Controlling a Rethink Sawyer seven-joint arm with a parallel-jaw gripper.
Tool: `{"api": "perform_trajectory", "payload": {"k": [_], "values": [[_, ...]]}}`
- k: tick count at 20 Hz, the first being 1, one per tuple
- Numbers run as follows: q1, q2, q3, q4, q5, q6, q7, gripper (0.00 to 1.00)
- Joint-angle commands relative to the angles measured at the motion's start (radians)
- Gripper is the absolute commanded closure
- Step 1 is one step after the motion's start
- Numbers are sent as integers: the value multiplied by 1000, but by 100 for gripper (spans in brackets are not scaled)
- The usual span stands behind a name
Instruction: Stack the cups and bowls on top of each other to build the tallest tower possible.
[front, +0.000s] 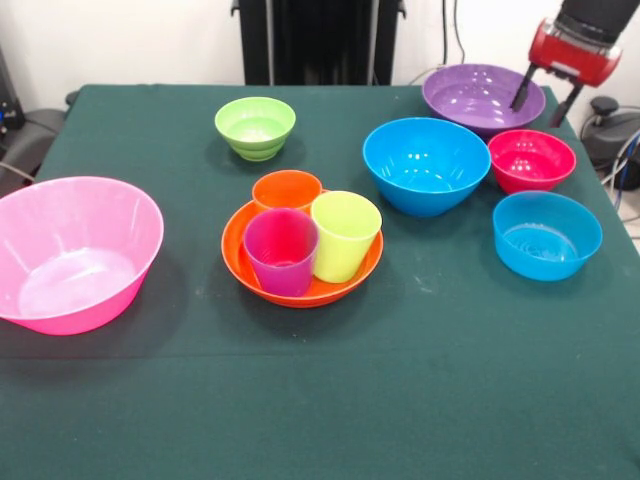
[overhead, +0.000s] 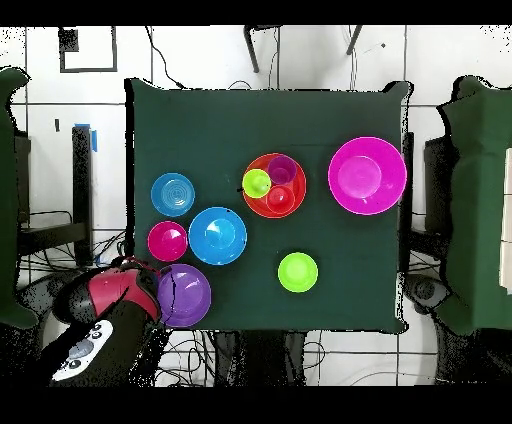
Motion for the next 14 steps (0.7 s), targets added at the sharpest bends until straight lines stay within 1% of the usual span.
{"api": "perform_trajectory", "payload": {"k": [1, 2, 5, 10, 14], "values": [[24, 133, 37, -19, 45, -58, 205, 0], [22, 130, 43, -14, 51, -55, 204, 0], [-4, 106, 97, 21, 68, -58, 194, 0], [4, 66, 138, 71, 105, -13, 211, 0], [-26, 20, 200, 129, 123, -18, 189, 0]]}}
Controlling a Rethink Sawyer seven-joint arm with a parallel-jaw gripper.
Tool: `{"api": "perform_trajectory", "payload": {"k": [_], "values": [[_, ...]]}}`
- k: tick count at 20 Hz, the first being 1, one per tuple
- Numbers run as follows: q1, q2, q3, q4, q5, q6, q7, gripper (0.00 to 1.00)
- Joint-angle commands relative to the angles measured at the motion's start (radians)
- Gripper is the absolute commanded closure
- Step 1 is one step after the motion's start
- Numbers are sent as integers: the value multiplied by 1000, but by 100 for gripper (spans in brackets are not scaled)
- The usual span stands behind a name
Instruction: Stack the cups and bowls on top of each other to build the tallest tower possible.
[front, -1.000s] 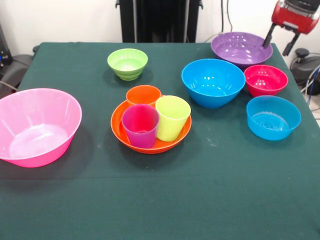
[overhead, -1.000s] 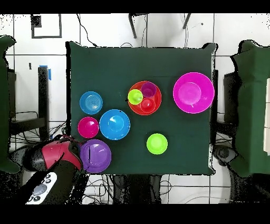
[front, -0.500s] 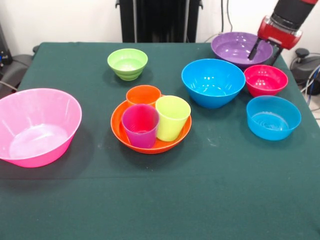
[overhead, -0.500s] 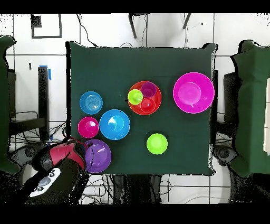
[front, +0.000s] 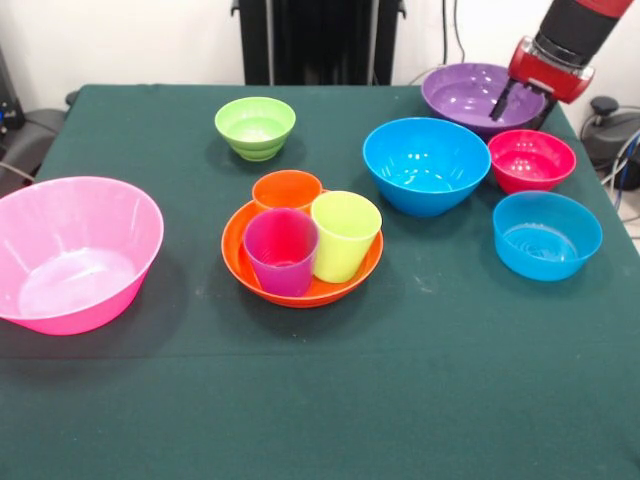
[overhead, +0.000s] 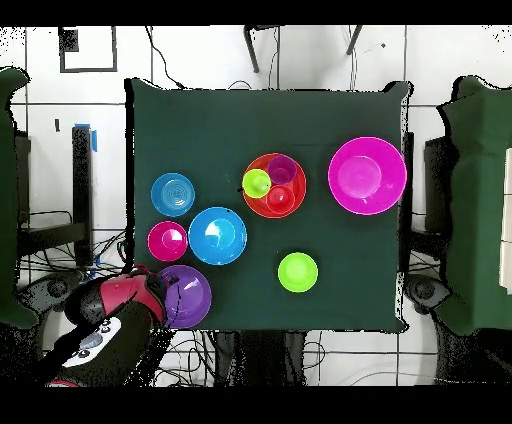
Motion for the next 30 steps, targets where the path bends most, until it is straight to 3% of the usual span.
{"api": "perform_trajectory", "payload": {"k": [1, 11, 16, 17, 21, 30], "values": [[-49, -54, 206, 114, 69, -14, 181, 0], [-93, -57, 255, 127, 100, -24, 177, 0], [-110, -21, 259, 137, 95, -133, 186, 0], [-111, -13, 257, 134, 90, -154, 182, 100], [-109, 2, 255, 135, 110, -193, 215, 100], [-51, 56, 193, 62, 154, -167, 220, 100]]}}
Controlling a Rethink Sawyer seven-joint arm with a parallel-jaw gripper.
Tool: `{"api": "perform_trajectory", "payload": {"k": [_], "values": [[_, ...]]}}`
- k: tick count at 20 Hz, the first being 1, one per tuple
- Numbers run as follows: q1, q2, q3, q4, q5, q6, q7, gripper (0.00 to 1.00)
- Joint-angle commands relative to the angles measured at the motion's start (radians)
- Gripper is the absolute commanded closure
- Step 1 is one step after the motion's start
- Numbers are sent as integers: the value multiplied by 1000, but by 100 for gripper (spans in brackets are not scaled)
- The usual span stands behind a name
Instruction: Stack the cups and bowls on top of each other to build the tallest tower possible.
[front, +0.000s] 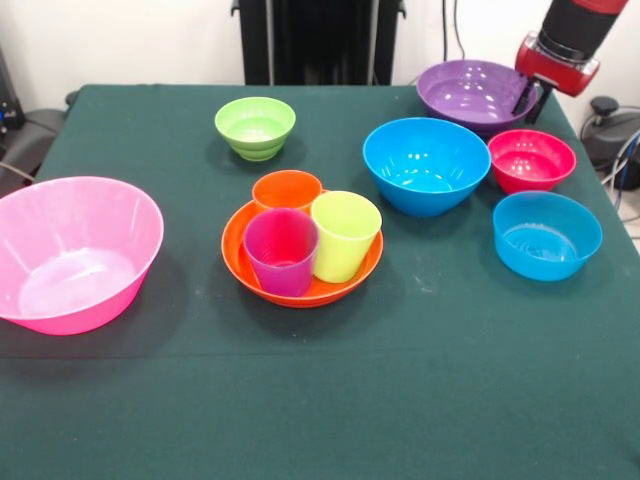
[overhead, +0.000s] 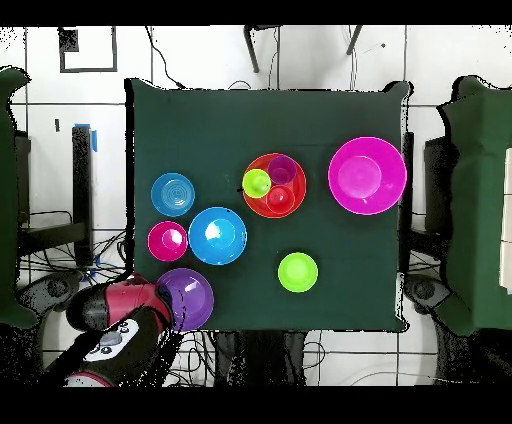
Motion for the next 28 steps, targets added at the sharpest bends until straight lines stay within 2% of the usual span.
{"api": "perform_trajectory", "payload": {"k": [1, 5, 12, 17, 22, 24, 28], "values": [[11, 105, 81, -44, 64, -111, 212, 100], [-18, 86, 94, -37, 42, -114, 175, 100], [-55, 45, 80, -47, 3, -62, 114, 100], [-59, 57, 89, -60, 0, -76, 110, 100], [-69, 21, 82, -44, -27, -44, 78, 100], [-95, -13, 96, -23, -46, -28, 51, 100], [-120, -125, 81, 0, -73, 123, 7, 100]]}}
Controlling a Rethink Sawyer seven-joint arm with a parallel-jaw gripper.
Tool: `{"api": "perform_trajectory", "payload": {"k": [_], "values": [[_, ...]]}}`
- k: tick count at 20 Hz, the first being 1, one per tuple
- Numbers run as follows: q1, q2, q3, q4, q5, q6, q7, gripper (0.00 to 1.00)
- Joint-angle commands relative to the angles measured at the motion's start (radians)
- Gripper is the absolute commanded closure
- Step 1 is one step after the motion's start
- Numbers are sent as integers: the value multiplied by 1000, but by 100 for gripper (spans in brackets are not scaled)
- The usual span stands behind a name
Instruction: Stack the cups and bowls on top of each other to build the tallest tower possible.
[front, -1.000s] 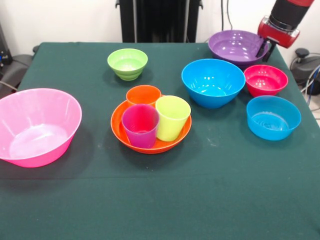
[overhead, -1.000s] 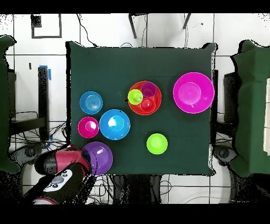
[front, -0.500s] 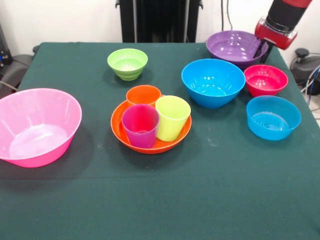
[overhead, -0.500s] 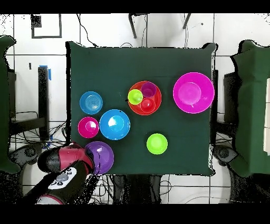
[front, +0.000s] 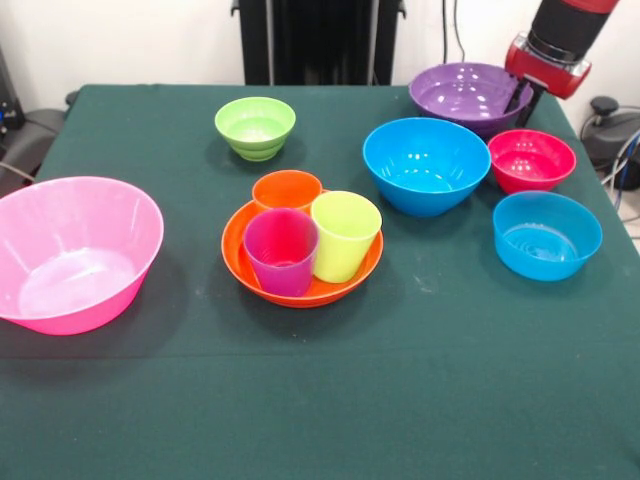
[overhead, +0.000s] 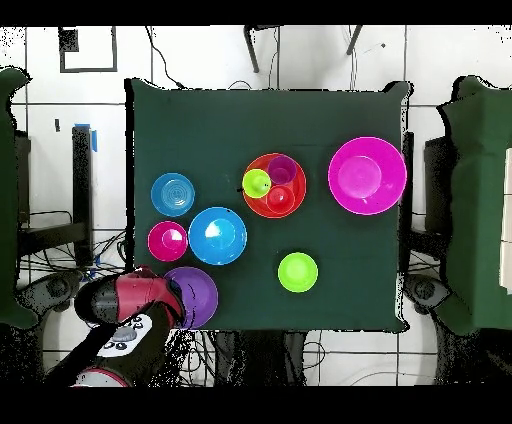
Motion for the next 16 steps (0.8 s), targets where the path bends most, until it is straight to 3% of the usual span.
{"api": "perform_trajectory", "payload": {"k": [1, 12, 16], "values": [[-64, -118, 86, -3, -64, 151, 5, 100], [-125, -261, 36, -109, -135, 525, -8, 100], [-144, -254, 15, -178, -171, 594, -8, 100]]}}
